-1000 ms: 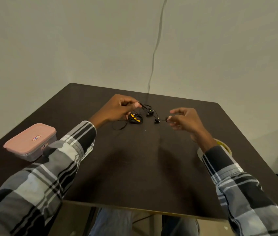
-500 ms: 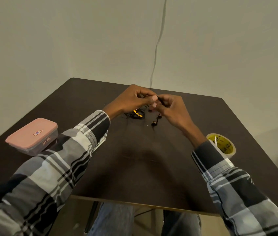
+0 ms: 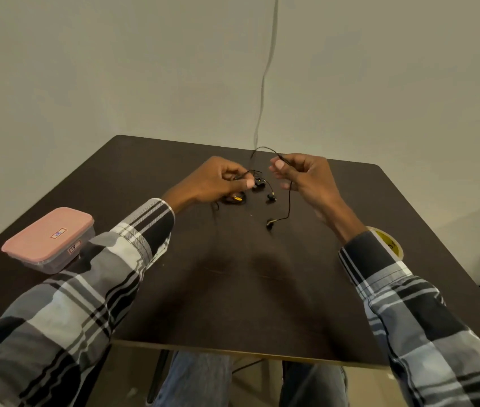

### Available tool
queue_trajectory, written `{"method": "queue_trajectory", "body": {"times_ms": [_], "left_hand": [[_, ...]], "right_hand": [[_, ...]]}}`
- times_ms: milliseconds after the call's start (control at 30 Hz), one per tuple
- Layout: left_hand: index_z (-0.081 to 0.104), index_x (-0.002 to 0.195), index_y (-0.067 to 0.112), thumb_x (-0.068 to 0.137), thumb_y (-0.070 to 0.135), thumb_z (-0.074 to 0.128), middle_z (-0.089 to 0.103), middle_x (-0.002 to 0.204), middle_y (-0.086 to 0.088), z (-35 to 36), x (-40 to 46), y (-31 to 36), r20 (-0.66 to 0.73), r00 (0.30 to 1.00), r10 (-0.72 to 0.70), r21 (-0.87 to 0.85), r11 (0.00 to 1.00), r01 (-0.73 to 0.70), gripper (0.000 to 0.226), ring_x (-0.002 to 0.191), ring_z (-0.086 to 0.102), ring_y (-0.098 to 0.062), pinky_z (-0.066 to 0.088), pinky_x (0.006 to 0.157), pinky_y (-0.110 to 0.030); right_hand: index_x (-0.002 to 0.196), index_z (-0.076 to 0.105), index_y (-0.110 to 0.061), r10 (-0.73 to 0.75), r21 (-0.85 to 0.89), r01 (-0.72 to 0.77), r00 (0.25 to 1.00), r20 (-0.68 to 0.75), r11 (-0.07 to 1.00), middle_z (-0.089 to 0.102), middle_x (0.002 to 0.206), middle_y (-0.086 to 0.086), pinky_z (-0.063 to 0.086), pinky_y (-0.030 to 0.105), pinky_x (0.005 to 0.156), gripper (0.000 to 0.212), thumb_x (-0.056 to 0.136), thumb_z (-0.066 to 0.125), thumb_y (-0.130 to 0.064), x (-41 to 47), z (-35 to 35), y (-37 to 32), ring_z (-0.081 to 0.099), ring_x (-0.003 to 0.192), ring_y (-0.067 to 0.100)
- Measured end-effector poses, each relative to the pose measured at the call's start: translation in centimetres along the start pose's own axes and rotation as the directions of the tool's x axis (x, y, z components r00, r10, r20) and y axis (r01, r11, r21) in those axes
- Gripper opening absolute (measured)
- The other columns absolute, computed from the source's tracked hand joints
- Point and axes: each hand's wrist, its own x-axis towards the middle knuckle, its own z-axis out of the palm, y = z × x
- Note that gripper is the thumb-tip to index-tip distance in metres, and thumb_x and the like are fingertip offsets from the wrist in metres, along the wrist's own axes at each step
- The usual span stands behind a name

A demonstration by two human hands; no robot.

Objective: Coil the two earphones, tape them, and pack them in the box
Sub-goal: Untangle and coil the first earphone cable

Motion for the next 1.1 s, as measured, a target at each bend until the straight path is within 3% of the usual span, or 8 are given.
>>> {"method": "queue_trajectory", "body": {"times_ms": [67,167,300,400,567,767,933,1100], "left_hand": [[0.074,0.105,0.01,0.094,0.031,0.063,0.067,0.071,-0.002,-0.1,0.1,1.5,-0.028,0.998,0.055,0.014,0.998,-0.055,0.026,0.061,0.056,-0.004,0.044,0.062,-0.014],[0.075,0.099,0.012,0.099,0.033,0.055,0.041,0.06,-0.01,-0.2,0.6,3.2,-0.035,0.989,0.146,0.087,0.986,-0.143,0.03,0.053,0.034,-0.013,0.028,0.052,-0.021],[0.076,0.093,0.011,0.099,0.028,0.056,0.048,0.057,-0.016,-0.9,1.6,5.5,-0.066,0.971,0.23,0.192,0.958,-0.214,0.028,0.042,0.029,-0.005,0.028,0.047,-0.015],[0.076,0.093,0.015,0.097,0.034,0.057,0.053,0.065,-0.029,-2.2,2.6,6.9,-0.145,0.954,0.264,0.186,0.954,-0.235,0.027,0.054,0.035,-0.02,0.034,0.06,-0.026],[0.076,0.099,0.011,0.097,0.026,0.06,0.058,0.052,0.02,-3.8,3.6,9.1,-0.155,0.946,0.286,0.242,0.939,-0.244,0.023,0.046,0.047,0.004,0.033,0.055,-0.005],[0.076,0.103,0.014,0.093,0.029,0.065,0.071,0.084,0.014,-4.5,4.0,9.2,-0.137,0.941,0.308,0.261,0.928,-0.266,0.021,0.066,0.058,0.017,0.04,0.065,-0.002],[0.078,0.101,0.019,0.089,0.036,0.069,0.075,0.099,0.008,-5.5,4.2,7.9,-0.272,0.924,0.269,0.278,0.941,-0.193,0.022,0.094,0.069,-0.004,0.056,0.091,-0.041],[0.078,0.097,0.019,0.088,0.037,0.067,0.075,0.094,0.005,-6.2,4.3,7.8,-0.402,0.879,0.256,0.265,0.952,-0.156,0.023,0.091,0.07,-0.012,0.056,0.088,-0.046]], "right_hand": [[0.112,0.072,-0.008,-0.002,-0.031,0.003,0.999,0.035,1.0,0.071,0.108,0.025,0.049,0.029,0.076,0.019,0.098,0.062,-0.017,-0.1,0.2,0.3,0.061,0.091,0.042],[0.116,0.07,-0.017,0.007,-0.007,-0.006,0.996,0.091,1.0,0.075,0.104,-0.001,0.048,0.024,0.077,0.02,0.098,0.062,-0.016,-0.4,0.4,0.4,0.066,0.09,0.009],[0.117,0.071,-0.014,0.056,0.035,-0.061,0.991,0.118,0.998,0.076,0.105,-0.001,0.051,0.025,0.083,0.022,0.096,0.064,-0.018,-0.4,0.3,0.2,0.069,0.099,0.007],[0.114,0.07,-0.005,0.052,0.039,-0.057,0.991,0.119,0.998,0.075,0.103,0.007,0.055,0.03,0.088,0.021,0.097,0.063,-0.016,-0.5,-0.1,0.1,0.071,0.094,0.007],[0.111,0.072,-0.013,0.057,0.198,-0.086,0.988,0.146,0.976,0.071,0.107,0.005,0.058,0.041,0.092,0.026,0.1,0.057,-0.031,-0.6,-0.5,-0.3,0.066,0.108,0.016],[0.1,0.072,-0.013,0.048,0.171,-0.072,0.989,0.141,0.983,0.075,0.094,0.003,0.057,0.041,0.094,0.012,0.096,0.064,-0.022,-0.1,-0.3,-0.2,0.071,0.099,0.017],[0.117,0.068,-0.005,0.095,0.184,-0.122,0.985,0.146,0.975,0.071,0.084,0.005,0.059,0.037,0.085,0.025,0.098,0.061,-0.019,-0.2,-0.4,1.1,0.071,0.088,0.018],[0.114,0.07,-0.009,0.146,0.085,-0.159,0.98,0.138,0.984,0.065,0.082,0.001,0.057,0.038,0.086,0.022,0.101,0.056,-0.02,-0.4,-0.7,2.6,0.07,0.083,0.012]]}}
